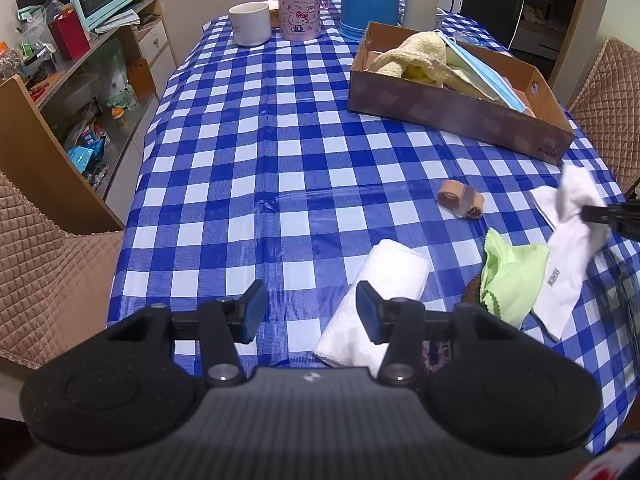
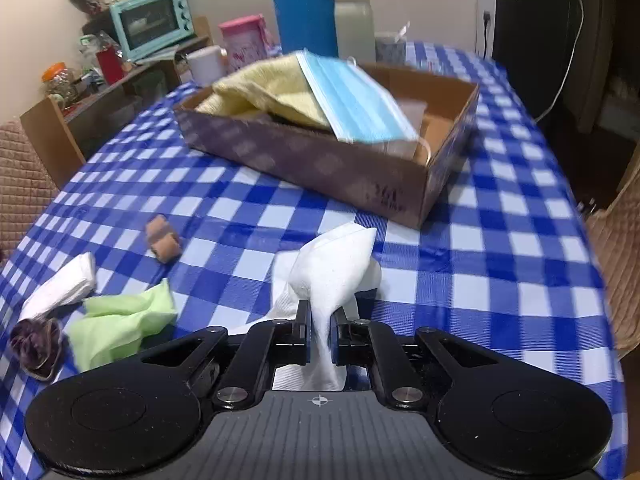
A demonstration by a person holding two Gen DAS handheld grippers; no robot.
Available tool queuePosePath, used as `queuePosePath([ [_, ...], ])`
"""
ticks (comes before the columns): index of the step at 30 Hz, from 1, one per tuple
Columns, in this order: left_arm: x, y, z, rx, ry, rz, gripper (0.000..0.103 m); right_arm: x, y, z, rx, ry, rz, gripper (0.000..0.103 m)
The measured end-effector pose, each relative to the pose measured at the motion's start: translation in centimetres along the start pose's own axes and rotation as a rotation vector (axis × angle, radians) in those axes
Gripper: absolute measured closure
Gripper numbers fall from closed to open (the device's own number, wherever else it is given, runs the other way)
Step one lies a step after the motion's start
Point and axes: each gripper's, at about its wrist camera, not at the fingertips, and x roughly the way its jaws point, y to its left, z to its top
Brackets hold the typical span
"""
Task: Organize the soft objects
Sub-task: 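Grasp the white sock with the right gripper while the left gripper approaches the white towel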
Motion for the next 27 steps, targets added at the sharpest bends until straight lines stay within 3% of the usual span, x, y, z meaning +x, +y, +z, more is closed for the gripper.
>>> queuePosePath([
  [6, 0.4, -0.1, 0.2, 0.011, -0.006, -0.023, 0.058, -6.9, 1.1, 0.2, -0.063, -0.126, -0.113, 0.095],
  [9, 0.6, -0.5, 0.3, 0.026, -0.01, -0.046, 0.058, -8.5, 1.9, -0.3, -0.068, -0.128, -0.123, 0.095],
  [16, 0.7, -1.2, 0.4, 0.055, -0.016, -0.085, 0.058, -4.7, 6.3, -5.7, -0.05, 0.079, -0.046, 0.095],
  [21, 0.6, -0.8, 0.2, 0.063, -0.011, -0.088, 0.058, -2.4, 6.9, -7.0, 0.001, 0.174, -0.086, 0.092],
  [23, 0.5, -0.7, 0.1, 0.065, -0.009, -0.091, 0.058, -2.5, 6.5, -6.6, 0.022, 0.175, -0.085, 0.079],
  [24, 0.6, -0.7, 0.0, 0.063, -0.007, -0.093, 0.058, -2.7, 6.3, -6.3, 0.033, 0.165, -0.085, 0.058],
  [26, 0.6, -0.6, -0.2, 0.059, -0.001, -0.094, 0.058, -3.1, 6.0, -6.1, 0.049, 0.139, -0.096, 0.04],
  [27, 0.6, -0.6, -0.3, 0.058, 0.002, -0.094, 0.058, -3.2, 5.8, -6.0, 0.051, 0.125, -0.105, 0.039],
])
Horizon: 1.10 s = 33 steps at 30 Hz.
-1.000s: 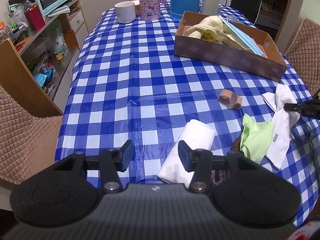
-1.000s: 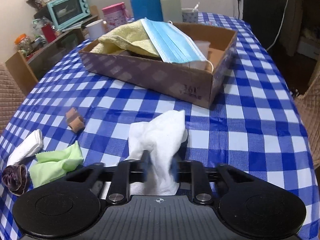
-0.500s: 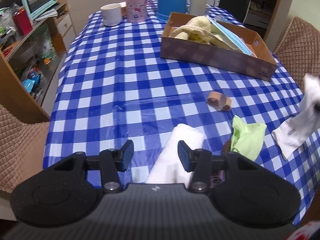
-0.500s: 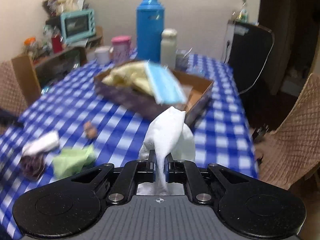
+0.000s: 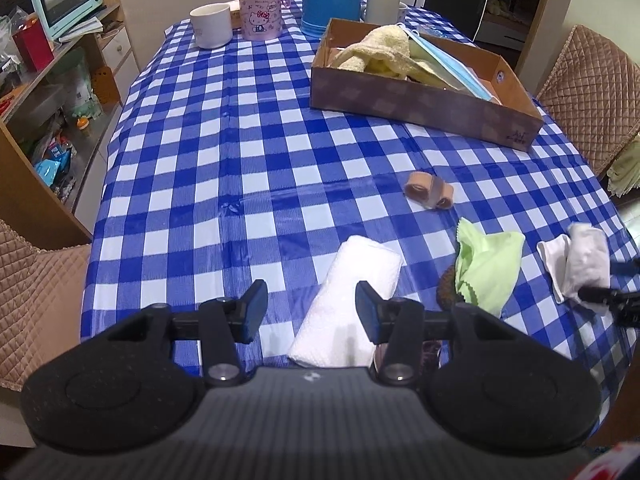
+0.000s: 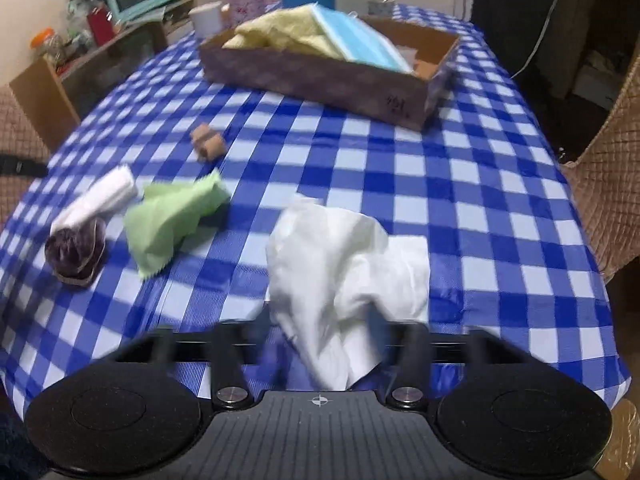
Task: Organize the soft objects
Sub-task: 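Grasp the white sock with the right gripper while the left gripper approaches the white towel, then grasp the folded white towel with the left gripper while the right gripper holds the sock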
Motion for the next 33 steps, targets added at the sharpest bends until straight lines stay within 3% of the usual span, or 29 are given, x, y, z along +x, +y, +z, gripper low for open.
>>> queuePosePath([
  [15, 0.1, 0.8, -0.8, -0.024, 0.024, 0.027, 0.058, 2.5, -1.5, 0.3, 0.048, 0.033, -0.002, 0.037],
  [22, 0.4, 0.7, -0.9, -0.022, 0.03, 0.025, 0.058, 2.9, -1.6, 0.3, 0.046, 0.005, -0.009, 0.037],
  [27, 0.7, 0.5, -0.9, -0.014, 0.033, 0.009, 0.058, 2.7, -1.4, 0.4, 0.05, -0.009, 0.039, 0.078],
  [30, 1.0, 0.3, -0.9, -0.005, 0.036, -0.007, 0.058, 2.6, -0.7, 0.5, 0.025, -0.01, 0.034, 0.086],
  [33, 1.3, -0.1, -1.0, 0.016, 0.039, -0.027, 0.058, 2.2, -0.7, 0.5, 0.04, -0.013, 0.025, 0.088],
])
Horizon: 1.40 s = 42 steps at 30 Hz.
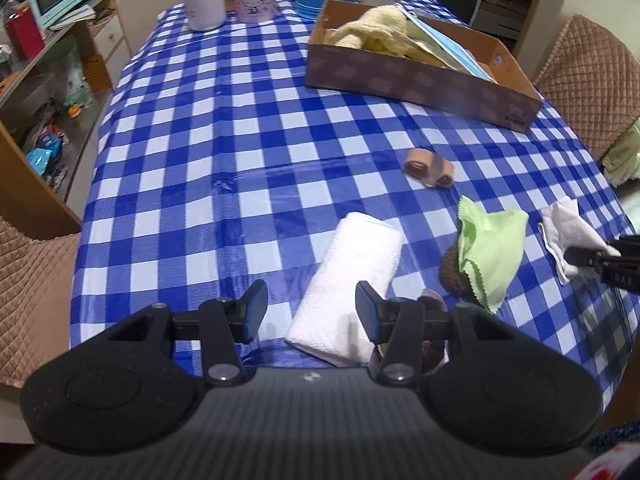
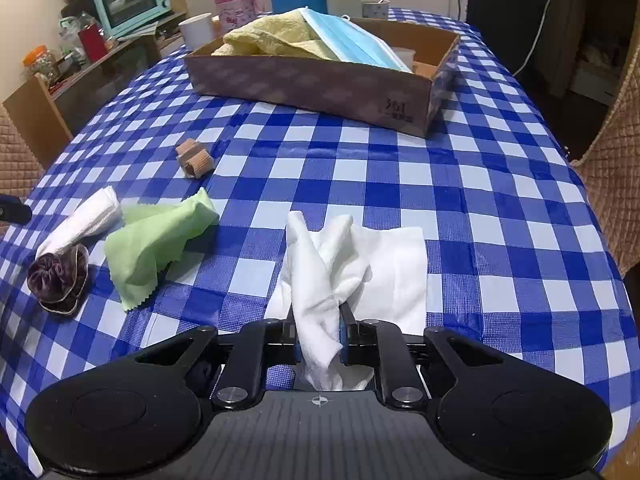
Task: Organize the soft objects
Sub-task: 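Grasp the folded white towel with the left gripper while the right gripper holds the sock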
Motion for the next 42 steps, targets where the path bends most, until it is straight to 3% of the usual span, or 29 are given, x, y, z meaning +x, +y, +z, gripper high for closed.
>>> queuePosePath([
  [8, 2.1, -1.2, 0.8, 0.099, 0.031, -0.083, 0.054, -2.3, -1.8, 1.5, 0.07, -0.063, -0.04, 0.088],
  [22, 7.9, -1.6, 2.1, 0.197, 0.141, -0.14, 0.048, -3.8, -4.1, 2.0, 0.145, -0.091, -0.083, 0.088],
  [26, 8.1, -1.4, 2.5, 0.202, 0.124, -0.147, 0.052, -4.0, -4.2, 1.9, 0.156, -0.093, -0.092, 0.088],
  [33, 7.4, -0.7, 2.9, 0.205, 0.087, -0.113, 0.068, -4.2, -4.1, 2.5, 0.147, -0.105, -0.088, 0.088],
  [42, 4.2, 1.4, 5.1, 0.155, -0.023, -0.035, 0.069, -4.7, -3.6, 4.4, 0.094, -0.14, -0.059, 0.088],
])
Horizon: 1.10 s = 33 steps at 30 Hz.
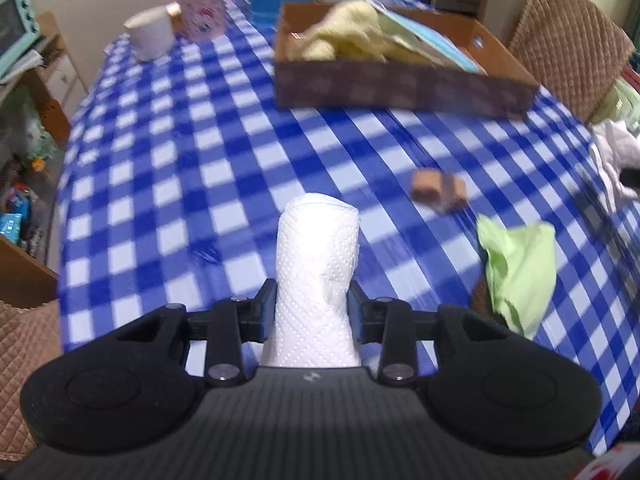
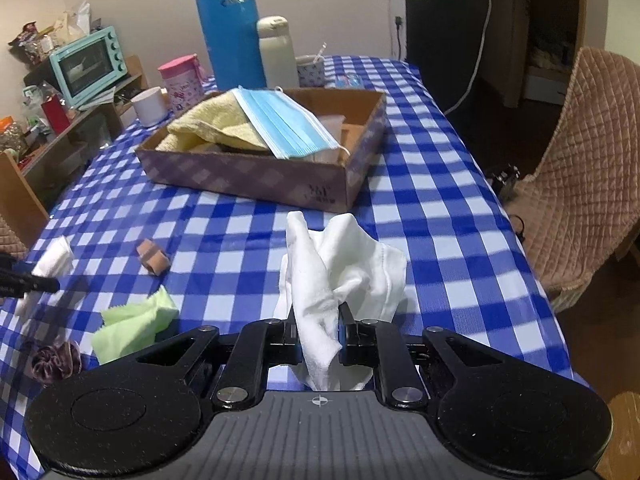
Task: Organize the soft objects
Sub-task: 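Grasp the folded white towel with the left gripper while the right gripper holds the sock, then carry the white towel and white sock over the cardboard box with both grippers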
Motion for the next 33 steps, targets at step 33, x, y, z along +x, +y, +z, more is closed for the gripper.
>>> queuePosePath([
  [33, 4.3, -8.5, 22.5, 0.126, -0.223, -0.038, 0.069, 8.1, 1.2, 17.2, -0.118, -0.17, 0.152, 0.088],
])
